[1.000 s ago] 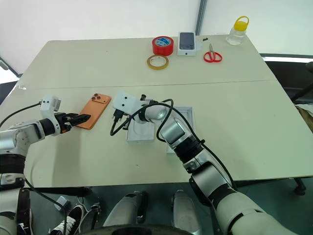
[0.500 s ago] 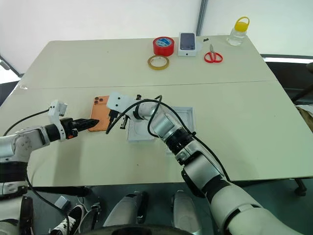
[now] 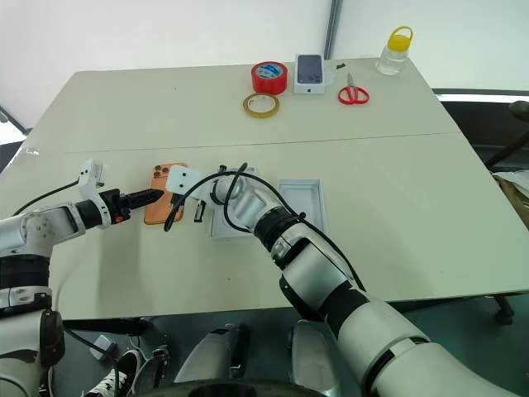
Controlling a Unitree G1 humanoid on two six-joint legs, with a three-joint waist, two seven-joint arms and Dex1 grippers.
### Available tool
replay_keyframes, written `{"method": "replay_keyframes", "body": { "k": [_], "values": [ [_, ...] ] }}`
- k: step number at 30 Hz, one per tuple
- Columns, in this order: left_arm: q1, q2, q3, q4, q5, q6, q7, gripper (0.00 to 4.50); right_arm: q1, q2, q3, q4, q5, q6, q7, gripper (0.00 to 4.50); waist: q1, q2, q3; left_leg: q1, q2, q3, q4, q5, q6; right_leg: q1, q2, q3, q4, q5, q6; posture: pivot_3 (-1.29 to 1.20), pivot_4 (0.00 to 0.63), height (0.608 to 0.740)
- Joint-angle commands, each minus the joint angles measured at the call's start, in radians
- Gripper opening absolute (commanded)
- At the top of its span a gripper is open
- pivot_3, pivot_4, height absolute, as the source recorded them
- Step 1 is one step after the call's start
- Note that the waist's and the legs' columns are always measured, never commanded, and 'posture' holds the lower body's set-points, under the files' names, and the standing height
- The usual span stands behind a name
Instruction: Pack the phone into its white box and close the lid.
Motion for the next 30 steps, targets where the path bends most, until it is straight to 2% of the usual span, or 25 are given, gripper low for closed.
{"method": "replay_keyframes", "body": {
  "k": [1,10,20,30],
  "values": [
    [-0.004,-0.016,-0.036,0.029,0.013,0.024,-0.011,3.53,-0.031,0.036,-0.002,0.022,-0.017,-0.015,0.004,0.05,0.000,0.000,0.000,0.000,0.000,0.000,0.000,0.000,0.000,0.000,0.000,0.000,0.000,0.000,0.000,0.00,0.150,0.740],
    [0.039,-0.047,-0.093,-0.021,0.033,0.045,-0.029,3.53,-0.023,0.054,0.025,0.052,-0.079,-0.004,0.012,0.05,0.000,0.003,-0.003,0.001,-0.001,0.000,0.000,0.000,0.000,0.001,0.000,0.000,0.000,0.000,0.000,0.00,0.150,0.740],
    [0.004,-0.119,-0.037,-0.071,-0.029,0.141,-0.010,3.53,-0.010,0.047,0.015,0.039,-0.095,-0.010,0.033,0.05,0.007,0.004,-0.005,0.002,-0.001,0.000,0.000,-0.001,0.001,0.002,-0.001,0.000,0.000,0.000,0.000,0.00,0.150,0.740],
    [-0.015,-0.099,0.055,-0.006,-0.045,0.130,0.025,3.53,0.000,0.039,0.009,0.034,-0.100,-0.012,0.024,0.05,0.002,0.004,-0.005,0.002,-0.001,0.000,0.000,0.000,0.000,0.002,-0.001,0.000,0.000,0.000,0.000,0.00,0.150,0.740]
  ]
}}
